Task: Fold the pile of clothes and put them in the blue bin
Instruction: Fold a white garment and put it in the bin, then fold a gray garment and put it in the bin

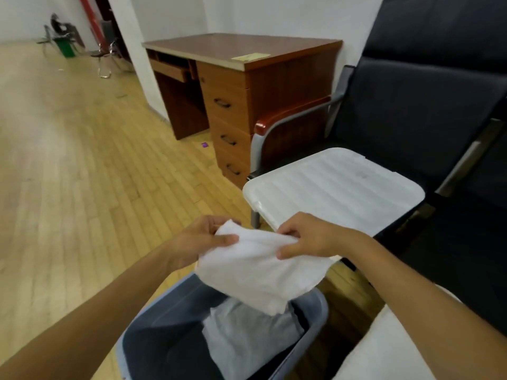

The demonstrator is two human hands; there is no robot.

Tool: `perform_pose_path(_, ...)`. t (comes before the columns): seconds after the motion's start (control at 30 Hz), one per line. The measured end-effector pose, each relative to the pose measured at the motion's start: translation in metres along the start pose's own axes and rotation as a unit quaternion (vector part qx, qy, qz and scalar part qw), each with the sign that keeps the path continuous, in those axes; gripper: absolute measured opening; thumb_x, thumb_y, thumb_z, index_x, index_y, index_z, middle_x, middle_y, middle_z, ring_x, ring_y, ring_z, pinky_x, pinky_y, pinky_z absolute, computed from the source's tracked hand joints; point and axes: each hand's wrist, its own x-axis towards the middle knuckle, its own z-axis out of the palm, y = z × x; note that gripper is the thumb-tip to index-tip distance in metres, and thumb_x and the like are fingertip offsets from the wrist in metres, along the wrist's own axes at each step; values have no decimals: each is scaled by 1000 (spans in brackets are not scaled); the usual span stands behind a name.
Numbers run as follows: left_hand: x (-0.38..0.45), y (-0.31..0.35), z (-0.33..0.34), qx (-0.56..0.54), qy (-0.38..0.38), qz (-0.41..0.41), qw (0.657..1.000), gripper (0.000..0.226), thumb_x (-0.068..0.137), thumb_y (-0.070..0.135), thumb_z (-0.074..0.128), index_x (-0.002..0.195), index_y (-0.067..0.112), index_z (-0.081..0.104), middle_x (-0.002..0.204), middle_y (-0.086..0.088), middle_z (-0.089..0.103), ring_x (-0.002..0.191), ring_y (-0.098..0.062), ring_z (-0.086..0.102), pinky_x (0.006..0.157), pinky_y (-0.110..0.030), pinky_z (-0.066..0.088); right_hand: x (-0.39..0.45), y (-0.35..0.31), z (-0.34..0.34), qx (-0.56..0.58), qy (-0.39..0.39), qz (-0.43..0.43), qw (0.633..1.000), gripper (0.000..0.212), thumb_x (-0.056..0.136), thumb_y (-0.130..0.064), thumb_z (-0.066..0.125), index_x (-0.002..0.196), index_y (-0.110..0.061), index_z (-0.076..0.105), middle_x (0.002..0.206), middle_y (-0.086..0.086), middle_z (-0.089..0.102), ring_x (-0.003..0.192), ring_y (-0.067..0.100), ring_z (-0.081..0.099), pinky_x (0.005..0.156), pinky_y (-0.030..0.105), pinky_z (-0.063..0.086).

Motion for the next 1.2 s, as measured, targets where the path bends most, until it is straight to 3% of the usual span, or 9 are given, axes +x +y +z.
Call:
perform_pose_path(0.23,-25,-68,-42,33,70,-6,997,26,85,6,75,111,10,73,107,-12,73,102,-29,69,89,-43,58,67,-9,64,-13,20,-7,1000,18,91,-18,63,85,-35,63,86,-15,62,85,12,60,75,33,51)
perform_pose_path(0.43,-47,-102,-8,171,102,48,979,26,86,6,68,98,29,71,104,15,69,98,-3,63,89,-20,49,66,14,93,-92,19,-40,995,22,87,-3,52,91,-25,52,99,-9,53,87,17,51,73,37,47)
perform_pose_path(0.5,-56,-134,12,273,-27,47,960,31,88,15,63,110,36,66,117,19,62,108,4,55,98,-21,43,51,32,118,-159,-63,-12,985,22,89,-6,51,95,-26,50,106,-8,50,88,16,46,73,33,40)
perform_pose_path(0.57,-65,-170,27,408,-179,16,895,36,88,25,62,121,38,58,131,20,54,120,1,49,104,-20,38,33,48,139,-248,-243,68,935,19,93,-12,55,111,-17,57,116,3,55,88,20,46,75,32,39)
perform_pose_path(0.63,-72,-189,37,439,-250,-23,863,22,92,29,57,111,38,63,119,20,60,117,-10,55,99,-23,42,19,57,144,-295,-416,142,849,34,95,-24,62,124,-6,58,109,9,56,82,24,51,70,31,45)
perform_pose_path(0.7,-65,-182,40,429,-269,-32,862,19,95,28,53,106,35,68,108,19,63,105,-6,57,94,-23,46,17,63,137,-260,-449,179,836,40,96,-33,61,124,-4,60,98,7,59,82,24,58,67,32,50)
perform_pose_path(0.87,-2,-115,54,369,-168,19,914,17,97,14,53,101,17,69,96,15,67,87,-1,63,76,-9,45,19,68,103,-70,-162,116,977,22,98,-38,50,112,-25,60,111,-2,62,99,19,59,86,34,50)
perform_pose_path(1.03,59,-30,107,353,-109,106,923,18,98,14,56,88,6,67,63,20,57,63,8,54,61,-10,37,-12,72,58,-1,-28,76,997,25,100,-43,48,82,-26,54,77,-10,51,73,12,53,61,29,40)
perform_pose_path(1.2,106,30,193,321,-152,167,920,22,97,12,56,81,23,66,77,7,69,71,-6,61,65,-28,50,-100,117,-1,4,128,125,984,25,97,-42,53,83,-23,64,70,-9,56,70,16,58,60,34,45)
